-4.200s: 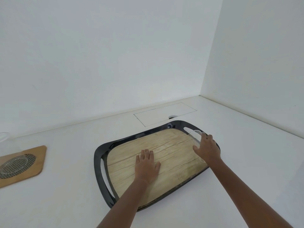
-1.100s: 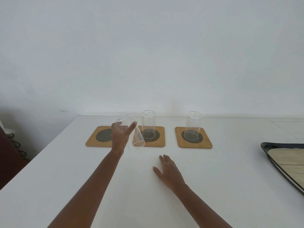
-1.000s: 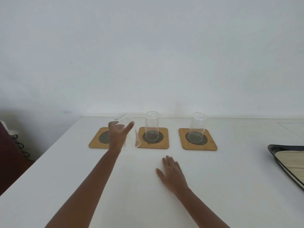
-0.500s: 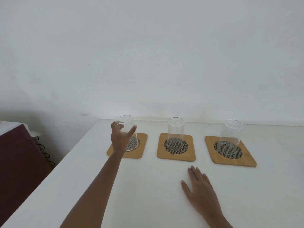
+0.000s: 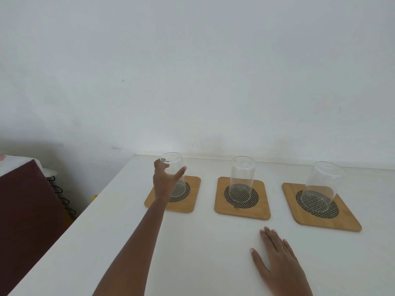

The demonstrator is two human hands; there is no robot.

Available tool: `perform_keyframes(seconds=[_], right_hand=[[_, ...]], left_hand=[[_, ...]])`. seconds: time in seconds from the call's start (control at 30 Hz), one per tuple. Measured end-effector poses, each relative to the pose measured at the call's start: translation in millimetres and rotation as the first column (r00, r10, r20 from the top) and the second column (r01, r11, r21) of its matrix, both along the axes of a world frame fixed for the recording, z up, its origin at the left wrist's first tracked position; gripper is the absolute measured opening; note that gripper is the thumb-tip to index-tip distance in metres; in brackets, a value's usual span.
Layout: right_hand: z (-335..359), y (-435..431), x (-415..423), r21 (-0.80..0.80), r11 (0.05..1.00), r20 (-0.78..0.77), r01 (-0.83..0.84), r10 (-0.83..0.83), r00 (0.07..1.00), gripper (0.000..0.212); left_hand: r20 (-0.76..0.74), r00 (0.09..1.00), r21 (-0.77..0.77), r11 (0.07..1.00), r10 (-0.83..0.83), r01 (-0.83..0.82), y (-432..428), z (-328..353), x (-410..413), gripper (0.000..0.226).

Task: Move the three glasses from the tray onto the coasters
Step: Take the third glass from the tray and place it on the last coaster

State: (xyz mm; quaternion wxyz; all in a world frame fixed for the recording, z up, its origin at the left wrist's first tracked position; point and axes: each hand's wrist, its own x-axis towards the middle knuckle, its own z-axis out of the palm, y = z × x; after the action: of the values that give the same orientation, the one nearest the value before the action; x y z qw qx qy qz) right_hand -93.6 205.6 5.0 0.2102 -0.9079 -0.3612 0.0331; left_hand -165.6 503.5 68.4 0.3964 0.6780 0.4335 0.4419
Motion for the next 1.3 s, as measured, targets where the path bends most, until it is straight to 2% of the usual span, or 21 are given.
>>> perform_keyframes(seconds=[0.37,0.77,0.83,0.97,1.0,1.07,1.23,1.3], right_hand=[[-1.1,0.3,-2.4,0.071,0.997,-0.025,-0.010,0.012,1.000,0.129],[2.8,-0.8,-1.5,0.015,1.000,-0.021,-0.001,0.001,1.000,0.134],[3.7,-1.3,-2.3,-0.004,1.000,-0.007,-0.013,0.013,1.000,0.121],[4.9,-1.4,-3.7,-0.035,0.998,-0.002,-0.046,0.046,0.999,0.069],[5.5,-1.6,-4.1,-0.038,0.998,0.004,-0.048,0.048,0.999,0.062],[6.1,-2.6,-4.4,-0.043,0.998,0.011,-0.050,0.051,0.999,0.060],[6.8,-3.5,-5.4,-0.060,0.997,0.013,-0.049,0.050,0.999,0.059],[7.5,-3.0,-5.6,-0.060,0.997,0.009,-0.046,0.046,0.999,0.059]], left_hand=[[-0.023,1.000,0.034,0.999,-0.006,0.006,3.2,-4.7,3.2,0.068],[-0.007,0.997,0.027,0.997,-0.072,0.072,-1.2,-2.0,-5.2,0.068],[-0.008,0.997,0.024,0.996,-0.080,0.080,-1.0,-2.2,-5.8,0.068],[-0.017,0.996,0.018,0.996,-0.091,0.091,0.0,-3.9,-6.9,0.071],[-0.018,0.996,0.012,0.996,-0.091,0.092,0.8,-4.8,-7.0,0.072],[-0.016,0.996,0.001,0.996,-0.091,0.091,2.1,-6.3,-7.2,0.076],[-0.048,0.997,-0.044,0.998,-0.056,0.054,-8.4,-9.3,-10.4,0.106],[-0.045,0.999,-0.036,0.999,-0.022,0.020,-17.9,-10.7,-14.1,0.108]])
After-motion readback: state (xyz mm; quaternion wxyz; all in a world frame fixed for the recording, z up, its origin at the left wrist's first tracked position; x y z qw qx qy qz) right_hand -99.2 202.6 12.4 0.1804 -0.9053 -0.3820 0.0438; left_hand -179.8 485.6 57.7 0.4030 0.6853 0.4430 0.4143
